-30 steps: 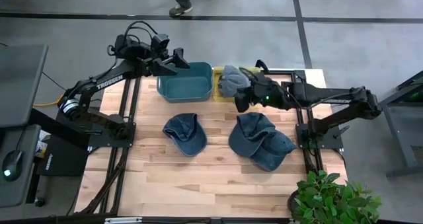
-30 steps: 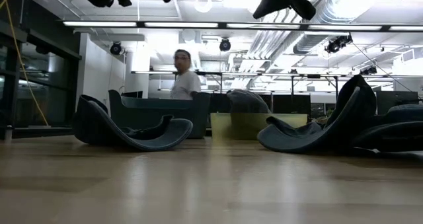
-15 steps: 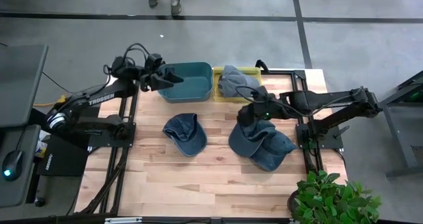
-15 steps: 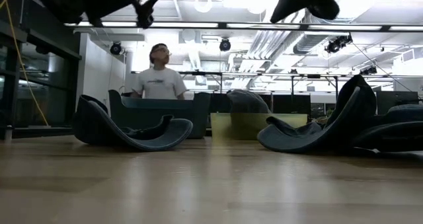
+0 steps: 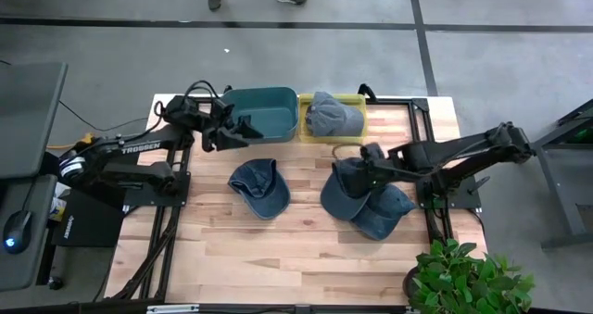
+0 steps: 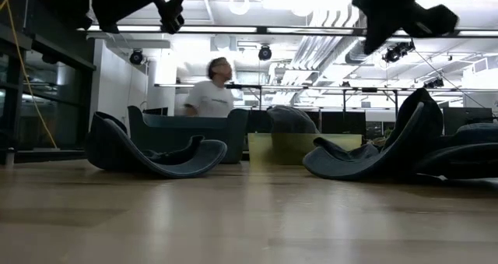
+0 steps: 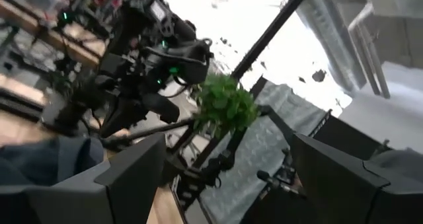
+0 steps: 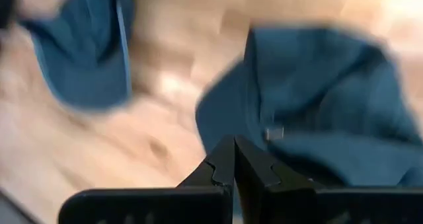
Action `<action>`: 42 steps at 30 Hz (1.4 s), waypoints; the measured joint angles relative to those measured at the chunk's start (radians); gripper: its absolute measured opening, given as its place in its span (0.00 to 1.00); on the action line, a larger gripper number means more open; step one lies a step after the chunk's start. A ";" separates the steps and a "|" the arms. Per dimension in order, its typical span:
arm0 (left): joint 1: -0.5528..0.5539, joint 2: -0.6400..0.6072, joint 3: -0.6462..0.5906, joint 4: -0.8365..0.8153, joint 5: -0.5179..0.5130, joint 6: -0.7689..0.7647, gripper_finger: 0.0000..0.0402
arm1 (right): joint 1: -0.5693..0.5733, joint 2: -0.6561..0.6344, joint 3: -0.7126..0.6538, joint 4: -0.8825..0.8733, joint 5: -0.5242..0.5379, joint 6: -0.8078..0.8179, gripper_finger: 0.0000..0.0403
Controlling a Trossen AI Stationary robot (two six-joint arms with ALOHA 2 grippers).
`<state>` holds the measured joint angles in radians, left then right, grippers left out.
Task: Pick & Place hat
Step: Put the top right blue cap into the blue bin
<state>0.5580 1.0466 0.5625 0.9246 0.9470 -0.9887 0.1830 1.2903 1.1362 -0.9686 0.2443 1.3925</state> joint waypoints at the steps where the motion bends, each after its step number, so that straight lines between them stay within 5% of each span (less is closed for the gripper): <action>1: -0.013 0.000 0.000 -0.019 0.000 0.017 0.80 | 0.006 0.001 -0.018 0.006 -0.034 -0.008 0.00; 8: -0.057 0.000 0.000 -0.068 0.015 0.053 0.80 | 0.021 0.001 -0.088 -0.008 -0.229 -0.265 0.06; 19: -0.056 0.001 0.000 -0.068 0.046 0.053 0.80 | 0.020 -0.003 -0.087 -0.049 -0.278 -0.791 0.23; 25: -0.056 0.001 0.000 -0.069 0.056 0.052 0.80 | 0.020 -0.003 -0.086 -0.112 -0.259 -0.996 0.43; 33: -0.056 0.001 0.000 -0.070 0.055 0.064 0.80 | 0.020 -0.003 -0.086 -0.227 -0.073 -1.161 0.68; 42: -0.056 0.002 0.000 -0.099 0.051 0.086 0.80 | 0.020 -0.004 -0.168 -0.194 -0.075 -1.244 0.73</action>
<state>0.5022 1.0481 0.5625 0.8258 0.9976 -0.9023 0.2031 1.2865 0.9683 -1.1630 0.1693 0.1484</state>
